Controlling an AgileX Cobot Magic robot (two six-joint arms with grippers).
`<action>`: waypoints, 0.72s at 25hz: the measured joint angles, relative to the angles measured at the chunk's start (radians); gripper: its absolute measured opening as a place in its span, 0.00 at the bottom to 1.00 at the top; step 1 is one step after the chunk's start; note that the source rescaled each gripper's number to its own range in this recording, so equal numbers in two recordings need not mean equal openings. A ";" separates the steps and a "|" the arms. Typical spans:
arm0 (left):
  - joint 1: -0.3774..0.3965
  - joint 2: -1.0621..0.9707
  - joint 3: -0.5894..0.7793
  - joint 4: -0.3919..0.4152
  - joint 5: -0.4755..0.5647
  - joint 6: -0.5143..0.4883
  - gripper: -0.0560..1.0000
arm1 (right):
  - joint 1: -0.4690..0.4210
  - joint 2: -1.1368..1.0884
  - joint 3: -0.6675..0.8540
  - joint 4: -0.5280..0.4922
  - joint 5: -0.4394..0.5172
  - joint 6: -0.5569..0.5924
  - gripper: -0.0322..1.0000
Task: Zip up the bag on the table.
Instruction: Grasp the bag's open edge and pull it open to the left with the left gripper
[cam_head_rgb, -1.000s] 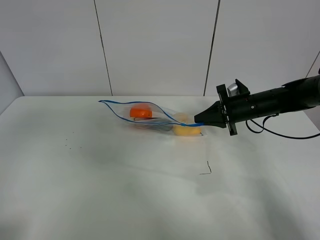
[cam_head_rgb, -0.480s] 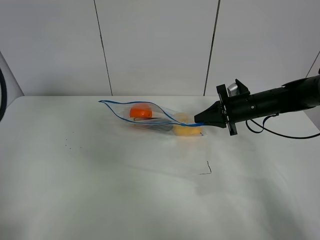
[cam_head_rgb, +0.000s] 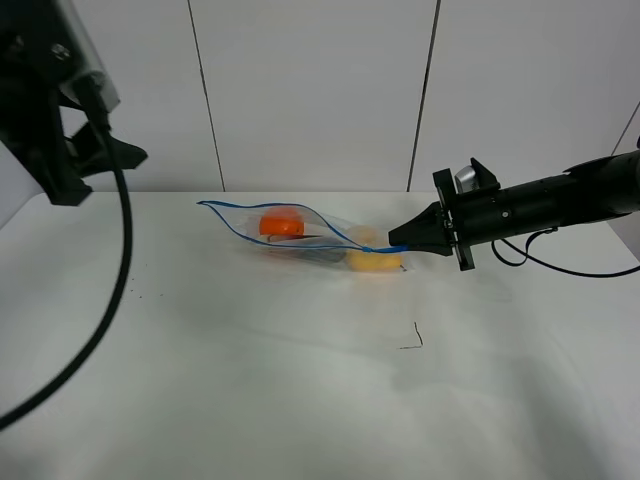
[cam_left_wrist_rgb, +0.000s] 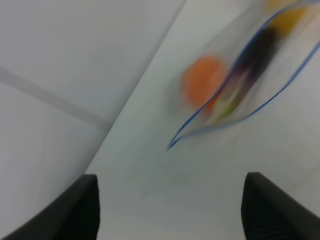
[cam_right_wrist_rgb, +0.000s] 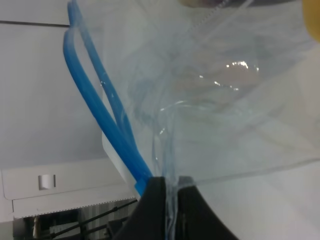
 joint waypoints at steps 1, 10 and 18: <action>-0.037 0.000 0.024 0.001 -0.034 -0.014 0.81 | 0.000 0.000 0.000 0.000 0.000 0.000 0.03; -0.387 0.148 0.130 0.003 -0.356 -0.096 0.81 | 0.000 0.000 0.000 0.000 0.000 0.000 0.03; -0.521 0.430 0.130 0.002 -0.789 -0.071 0.81 | 0.000 0.000 0.000 0.000 0.000 0.004 0.03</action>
